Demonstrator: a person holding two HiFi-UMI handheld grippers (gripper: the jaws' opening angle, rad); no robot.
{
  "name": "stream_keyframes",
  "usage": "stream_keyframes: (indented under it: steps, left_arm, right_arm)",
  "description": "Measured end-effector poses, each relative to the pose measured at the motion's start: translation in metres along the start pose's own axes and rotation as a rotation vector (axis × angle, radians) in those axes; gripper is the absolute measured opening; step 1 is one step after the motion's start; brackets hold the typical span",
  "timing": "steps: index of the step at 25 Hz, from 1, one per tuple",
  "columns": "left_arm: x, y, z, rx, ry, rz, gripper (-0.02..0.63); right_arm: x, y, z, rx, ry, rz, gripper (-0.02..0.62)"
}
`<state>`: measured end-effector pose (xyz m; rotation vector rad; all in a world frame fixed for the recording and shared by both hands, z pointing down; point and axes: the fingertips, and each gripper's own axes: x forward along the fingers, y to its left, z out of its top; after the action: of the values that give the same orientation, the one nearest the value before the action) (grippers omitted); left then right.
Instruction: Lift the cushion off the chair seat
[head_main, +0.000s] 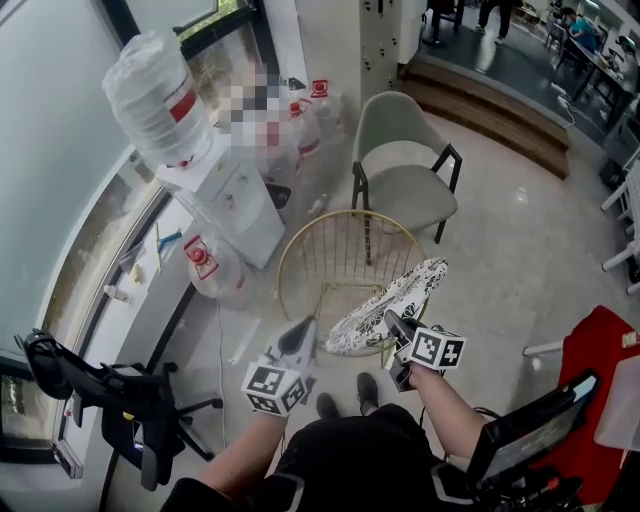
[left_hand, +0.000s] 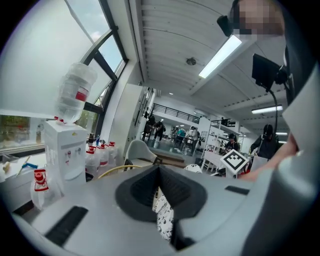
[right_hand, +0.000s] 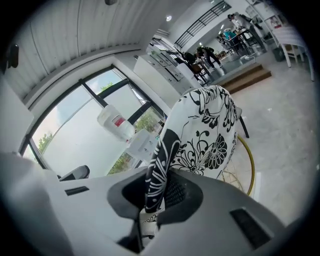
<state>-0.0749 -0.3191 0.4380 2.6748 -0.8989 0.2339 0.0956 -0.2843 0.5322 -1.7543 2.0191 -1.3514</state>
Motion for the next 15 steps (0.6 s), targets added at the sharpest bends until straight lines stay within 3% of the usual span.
stream_keyframes:
  steps: [9, 15]
  left_arm:
    - [-0.016, -0.012, 0.054, 0.057, -0.107, -0.011, 0.008]
    - [-0.021, -0.015, 0.083, -0.005, -0.114, -0.027, 0.008]
  right_arm:
    - [-0.022, 0.063, 0.049, -0.124, -0.073, 0.084, 0.032]
    - [-0.042, 0.107, 0.082, -0.182, -0.135, 0.136, 0.032]
